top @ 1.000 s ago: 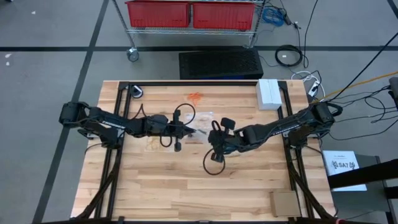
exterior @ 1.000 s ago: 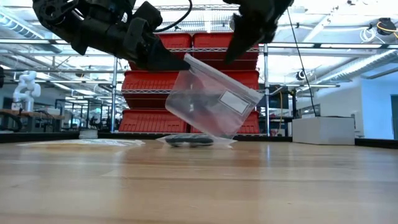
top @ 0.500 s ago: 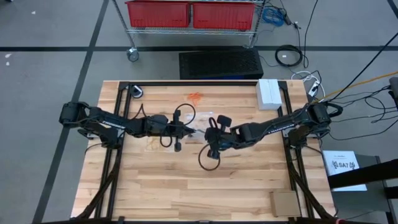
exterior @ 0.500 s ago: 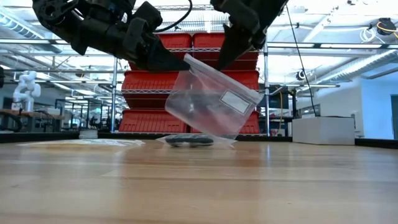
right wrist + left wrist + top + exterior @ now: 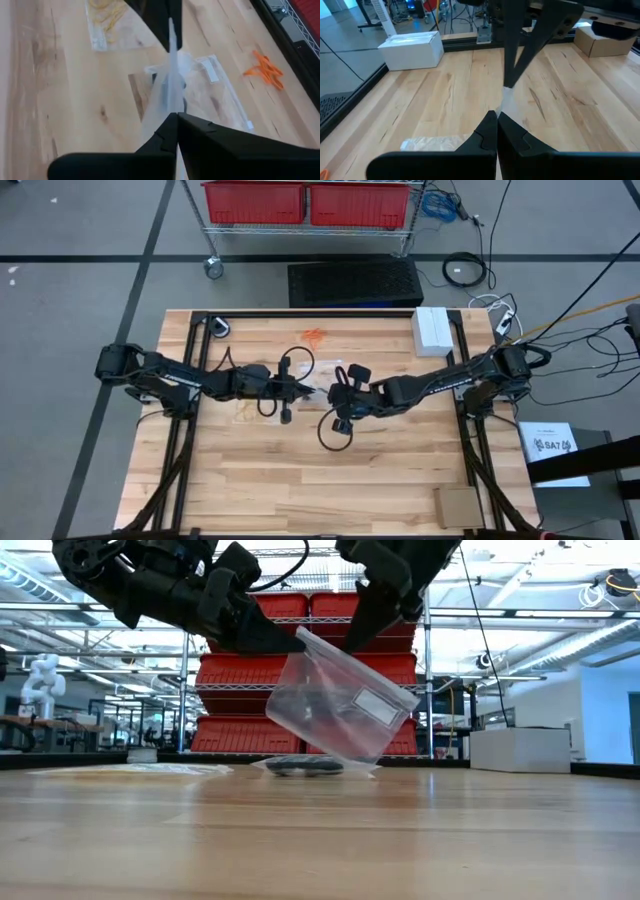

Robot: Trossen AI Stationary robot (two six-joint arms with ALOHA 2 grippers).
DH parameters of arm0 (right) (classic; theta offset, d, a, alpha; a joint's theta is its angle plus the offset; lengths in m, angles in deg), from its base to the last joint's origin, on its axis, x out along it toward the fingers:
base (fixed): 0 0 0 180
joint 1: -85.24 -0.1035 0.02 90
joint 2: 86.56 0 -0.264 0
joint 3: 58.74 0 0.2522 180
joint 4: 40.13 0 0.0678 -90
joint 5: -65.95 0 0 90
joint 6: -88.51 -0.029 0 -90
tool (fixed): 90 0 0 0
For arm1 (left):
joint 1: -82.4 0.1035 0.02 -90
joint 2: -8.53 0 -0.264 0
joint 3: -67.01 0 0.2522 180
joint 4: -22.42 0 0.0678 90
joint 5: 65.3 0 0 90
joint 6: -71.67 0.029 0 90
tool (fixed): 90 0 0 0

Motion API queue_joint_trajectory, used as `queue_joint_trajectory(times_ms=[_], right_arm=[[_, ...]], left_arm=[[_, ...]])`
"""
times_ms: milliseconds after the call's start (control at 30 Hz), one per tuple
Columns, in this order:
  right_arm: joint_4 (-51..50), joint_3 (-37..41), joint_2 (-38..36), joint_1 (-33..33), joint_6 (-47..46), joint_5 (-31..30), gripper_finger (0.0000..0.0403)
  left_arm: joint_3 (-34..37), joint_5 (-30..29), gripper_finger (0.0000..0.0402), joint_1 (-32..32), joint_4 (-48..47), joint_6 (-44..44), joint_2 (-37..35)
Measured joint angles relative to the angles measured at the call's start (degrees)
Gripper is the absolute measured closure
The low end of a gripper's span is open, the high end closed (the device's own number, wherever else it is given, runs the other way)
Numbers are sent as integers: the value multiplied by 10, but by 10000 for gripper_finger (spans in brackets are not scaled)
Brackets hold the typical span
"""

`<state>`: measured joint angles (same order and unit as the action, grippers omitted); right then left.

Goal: Sort rubber bands
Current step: Open the zip bag

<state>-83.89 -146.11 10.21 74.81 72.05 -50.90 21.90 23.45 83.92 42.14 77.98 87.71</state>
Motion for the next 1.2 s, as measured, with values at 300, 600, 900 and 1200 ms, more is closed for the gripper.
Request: queue_joint_trajectory(times_ms=[300, 600, 900, 1200], right_arm=[[22, 0, 34, -4, 0, 32, 403], [36, 0, 53, -17, -41, -52, 403], [53, 0, 52, -12, -34, -102, 403], [57, 0, 55, -5, 23, 28, 403]], left_arm=[[0, 0, 402, 0, 0, -10, 0], [0, 0, 402, -9, -1, -17, 0], [0, 0, 402, -28, -2, -30, 0], [0, -3, 402, -30, -2, -30, 0]])
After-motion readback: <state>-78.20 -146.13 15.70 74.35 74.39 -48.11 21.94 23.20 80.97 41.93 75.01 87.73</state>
